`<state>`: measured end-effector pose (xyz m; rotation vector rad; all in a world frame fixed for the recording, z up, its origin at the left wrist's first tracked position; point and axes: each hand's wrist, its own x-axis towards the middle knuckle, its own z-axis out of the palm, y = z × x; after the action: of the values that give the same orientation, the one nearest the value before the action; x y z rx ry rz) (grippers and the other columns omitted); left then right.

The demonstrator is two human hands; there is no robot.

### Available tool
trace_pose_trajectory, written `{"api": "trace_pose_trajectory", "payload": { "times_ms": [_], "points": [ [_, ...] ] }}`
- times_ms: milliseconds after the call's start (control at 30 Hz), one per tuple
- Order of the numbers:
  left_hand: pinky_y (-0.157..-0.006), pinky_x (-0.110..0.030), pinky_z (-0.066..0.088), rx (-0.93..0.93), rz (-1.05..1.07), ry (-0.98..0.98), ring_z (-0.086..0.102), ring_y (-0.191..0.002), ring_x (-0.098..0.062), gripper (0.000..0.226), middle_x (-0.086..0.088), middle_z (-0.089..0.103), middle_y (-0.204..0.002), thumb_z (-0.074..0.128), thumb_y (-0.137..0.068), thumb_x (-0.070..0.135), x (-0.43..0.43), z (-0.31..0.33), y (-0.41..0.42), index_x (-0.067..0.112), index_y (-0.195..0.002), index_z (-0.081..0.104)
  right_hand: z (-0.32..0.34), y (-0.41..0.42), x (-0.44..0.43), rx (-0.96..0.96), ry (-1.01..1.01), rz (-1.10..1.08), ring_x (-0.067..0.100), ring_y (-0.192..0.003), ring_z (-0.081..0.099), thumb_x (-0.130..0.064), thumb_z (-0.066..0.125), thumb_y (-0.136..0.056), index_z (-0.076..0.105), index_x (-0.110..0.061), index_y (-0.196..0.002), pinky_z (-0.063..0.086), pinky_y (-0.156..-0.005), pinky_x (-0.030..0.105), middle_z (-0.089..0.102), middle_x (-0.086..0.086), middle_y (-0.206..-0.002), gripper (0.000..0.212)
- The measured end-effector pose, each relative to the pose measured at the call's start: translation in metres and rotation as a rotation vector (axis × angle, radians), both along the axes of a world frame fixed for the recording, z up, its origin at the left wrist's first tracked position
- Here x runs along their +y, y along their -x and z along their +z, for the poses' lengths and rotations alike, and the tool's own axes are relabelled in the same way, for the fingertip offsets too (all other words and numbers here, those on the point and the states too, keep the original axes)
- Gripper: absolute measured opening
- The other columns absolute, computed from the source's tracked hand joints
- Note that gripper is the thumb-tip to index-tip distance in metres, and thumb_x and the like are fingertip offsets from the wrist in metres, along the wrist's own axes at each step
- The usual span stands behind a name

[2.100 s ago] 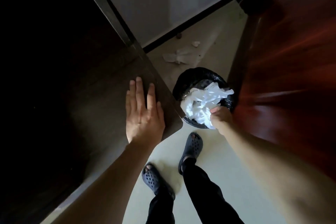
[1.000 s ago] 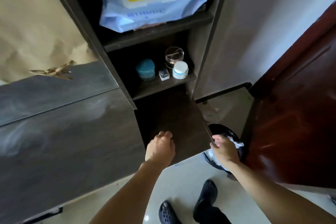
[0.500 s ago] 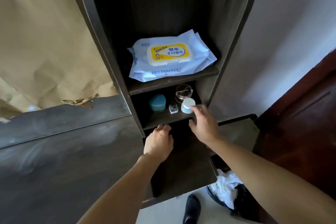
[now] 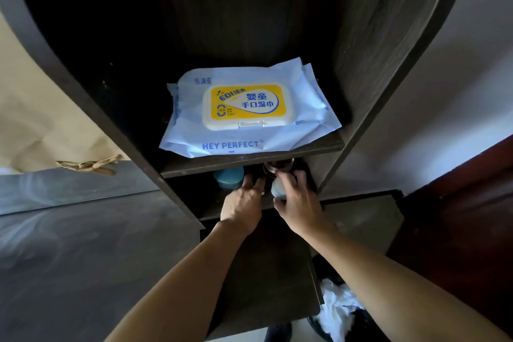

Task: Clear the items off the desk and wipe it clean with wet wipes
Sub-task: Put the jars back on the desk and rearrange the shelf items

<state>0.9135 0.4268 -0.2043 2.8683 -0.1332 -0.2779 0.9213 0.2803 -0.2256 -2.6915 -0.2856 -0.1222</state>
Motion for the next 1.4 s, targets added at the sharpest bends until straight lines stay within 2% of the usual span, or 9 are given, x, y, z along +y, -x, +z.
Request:
{"api": "trace_pose_trajectory", "payload": {
  "times_ms": [167, 300, 400, 500, 600, 700, 867, 1133, 1400],
  "points": [
    [-0.072, -0.04, 0.049, -0.035, -0.009, 0.004, 0.064, -0.092, -0.032, 0.034, -0.006, 0.052, -0.12, 0.05, -0.092, 0.019, 0.001, -0.003, -0.006, 0.02, -0.125, 0.043, -0.004, -0.005, -0.004, -0.006, -0.003, 0.043, 0.027, -0.082, 0.064, -0.023, 0.076, -0.072, 0.047, -0.021, -0.118, 0.055, -0.056, 0.036, 0.056, 0.007, -0.102, 0.055],
    [-0.07, -0.041, 0.049, -0.056, -0.011, 0.027, 0.063, -0.094, -0.032, 0.031, -0.007, 0.05, -0.119, 0.049, -0.092, 0.021, 0.012, -0.001, 0.019, 0.018, -0.123, 0.045, -0.007, 0.005, -0.01, -0.02, 0.0, 0.077, 0.028, -0.087, 0.061, -0.032, 0.075, -0.071, 0.046, -0.02, -0.122, 0.054, -0.062, 0.037, 0.055, 0.008, -0.1, 0.06],
    [-0.07, -0.041, 0.049, -0.072, 0.011, 0.093, 0.062, -0.093, -0.031, 0.031, -0.007, 0.048, -0.117, 0.049, -0.091, 0.02, 0.031, 0.004, 0.05, 0.016, -0.121, 0.048, -0.004, 0.024, -0.002, -0.029, -0.109, 0.065, 0.03, -0.083, 0.06, -0.03, 0.075, -0.071, 0.049, -0.019, -0.124, 0.053, -0.062, 0.037, 0.049, 0.007, -0.104, 0.06],
    [-0.065, -0.038, 0.044, -0.058, 0.039, 0.117, 0.061, -0.089, -0.033, 0.026, -0.005, 0.047, -0.114, 0.049, -0.09, 0.02, 0.062, 0.008, 0.085, 0.015, -0.116, 0.049, -0.003, 0.044, 0.014, 0.007, -0.144, 0.063, 0.033, -0.087, 0.059, -0.027, 0.077, -0.068, 0.048, -0.027, -0.122, 0.053, -0.064, 0.042, 0.046, 0.004, -0.109, 0.061],
    [-0.061, -0.036, 0.04, -0.053, 0.088, 0.102, 0.06, -0.084, -0.034, 0.024, -0.005, 0.047, -0.109, 0.05, -0.089, 0.021, 0.106, 0.008, 0.125, 0.015, -0.113, 0.051, -0.001, 0.07, 0.041, 0.032, -0.158, 0.127, 0.028, -0.092, 0.059, -0.023, 0.078, -0.067, 0.049, -0.026, -0.12, 0.052, -0.066, 0.035, 0.05, 0.002, -0.11, 0.06],
    [-0.059, -0.038, 0.042, -0.057, 0.148, 0.104, 0.061, -0.08, -0.035, 0.02, -0.006, 0.048, -0.103, 0.05, -0.092, 0.027, 0.157, 0.012, 0.168, 0.014, -0.106, 0.054, 0.0, 0.102, 0.082, 0.105, -0.175, 0.209, 0.022, -0.101, 0.058, -0.025, 0.076, -0.072, 0.05, -0.022, -0.124, 0.05, -0.075, 0.029, 0.054, 0.001, -0.115, 0.058],
    [-0.065, -0.04, 0.045, -0.055, 0.271, 0.042, 0.06, -0.086, -0.032, 0.019, -0.004, 0.049, -0.108, 0.049, -0.092, 0.027, 0.25, 0.027, 0.25, 0.017, -0.108, 0.052, 0.004, 0.16, 0.173, 0.191, -0.156, 0.297, 0.019, -0.108, 0.056, -0.031, 0.073, -0.074, 0.049, -0.023, -0.128, 0.046, -0.085, 0.027, 0.055, -0.003, -0.119, 0.059],
    [-0.06, -0.035, 0.038, -0.103, 0.521, 0.012, 0.059, -0.083, -0.032, 0.018, -0.002, 0.051, -0.103, 0.055, -0.086, 0.022, 0.391, 0.047, 0.357, 0.016, -0.102, 0.05, 0.022, 0.22, 0.327, 0.206, -0.134, 0.472, 0.024, -0.104, 0.059, -0.034, 0.072, -0.073, 0.049, -0.024, -0.13, 0.049, -0.085, 0.033, 0.057, -0.001, -0.119, 0.062],
    [-0.061, -0.035, 0.041, -0.132, 0.692, 0.017, 0.06, -0.083, -0.029, 0.017, 0.0, 0.05, -0.099, 0.055, -0.085, 0.024, 0.485, 0.04, 0.386, 0.017, -0.099, 0.048, 0.03, 0.213, 0.446, 0.195, -0.022, 0.591, 0.016, -0.116, 0.05, -0.041, 0.066, -0.077, 0.041, -0.03, -0.135, 0.043, -0.087, 0.028, 0.052, -0.009, -0.125, 0.065]
  ]
}}
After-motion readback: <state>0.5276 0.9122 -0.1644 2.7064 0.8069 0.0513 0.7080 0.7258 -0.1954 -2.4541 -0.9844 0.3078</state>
